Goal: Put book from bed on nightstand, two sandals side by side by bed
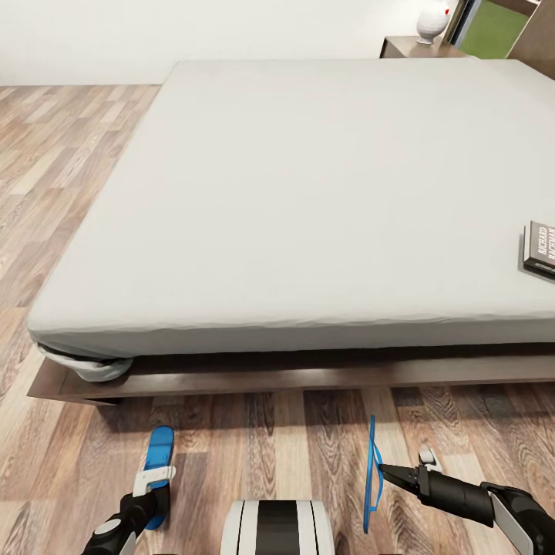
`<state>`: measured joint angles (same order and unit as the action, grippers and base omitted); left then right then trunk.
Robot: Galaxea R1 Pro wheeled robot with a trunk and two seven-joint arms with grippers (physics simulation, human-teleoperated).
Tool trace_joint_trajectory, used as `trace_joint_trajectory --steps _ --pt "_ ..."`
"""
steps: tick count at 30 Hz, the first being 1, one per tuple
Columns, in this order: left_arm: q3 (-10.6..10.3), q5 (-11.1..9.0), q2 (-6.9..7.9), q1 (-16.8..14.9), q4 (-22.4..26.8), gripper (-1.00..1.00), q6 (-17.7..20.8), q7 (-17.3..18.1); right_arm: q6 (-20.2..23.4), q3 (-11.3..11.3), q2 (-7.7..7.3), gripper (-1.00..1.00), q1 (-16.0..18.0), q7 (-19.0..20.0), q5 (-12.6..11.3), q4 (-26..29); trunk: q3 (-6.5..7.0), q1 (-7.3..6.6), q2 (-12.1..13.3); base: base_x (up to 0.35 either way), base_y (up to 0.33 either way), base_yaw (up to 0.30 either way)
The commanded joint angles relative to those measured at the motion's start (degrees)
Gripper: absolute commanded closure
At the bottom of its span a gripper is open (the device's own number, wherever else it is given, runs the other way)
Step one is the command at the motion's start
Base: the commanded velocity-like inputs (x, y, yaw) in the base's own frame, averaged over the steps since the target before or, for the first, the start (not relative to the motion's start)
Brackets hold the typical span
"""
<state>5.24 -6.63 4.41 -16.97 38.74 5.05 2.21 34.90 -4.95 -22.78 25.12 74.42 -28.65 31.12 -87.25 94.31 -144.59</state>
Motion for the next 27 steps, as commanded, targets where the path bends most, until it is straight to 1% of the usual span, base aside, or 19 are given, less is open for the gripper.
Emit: trace_joint_trajectory --steps 1,2,14,27 --pt "0.1 -0.6 -0.01 0.0 0.1 1.00 0.4 0.2 0.5 -0.3 -0.07 1.00 0.0 0.0 -0.5 0.0 -0.03 -0.01 0.0 0.000 0.000 0.000" --pt "0.1 -0.6 -0.01 0.0 0.1 1.00 0.4 0.3 0.5 -0.3 -0.07 1.00 0.0 0.0 -0.5 0.0 -0.03 -0.01 0.0 0.000 0.000 0.000" --pt "0.2 -0.7 -0.01 0.0 0.1 1.00 0.5 0.2 0.4 -0.3 -0.07 1.00 0.0 0.2 -0.6 0.0 -2.69 0.30 -0.2 0.000 0.000 0.000" --pt "0.1 -0.6 -0.02 0.0 0.1 1.00 0.4 0.2 0.4 -0.3 -0.07 1.00 0.0 0.2 -0.5 0.0 -2.69 0.30 -0.2 0.000 0.000 0.000"
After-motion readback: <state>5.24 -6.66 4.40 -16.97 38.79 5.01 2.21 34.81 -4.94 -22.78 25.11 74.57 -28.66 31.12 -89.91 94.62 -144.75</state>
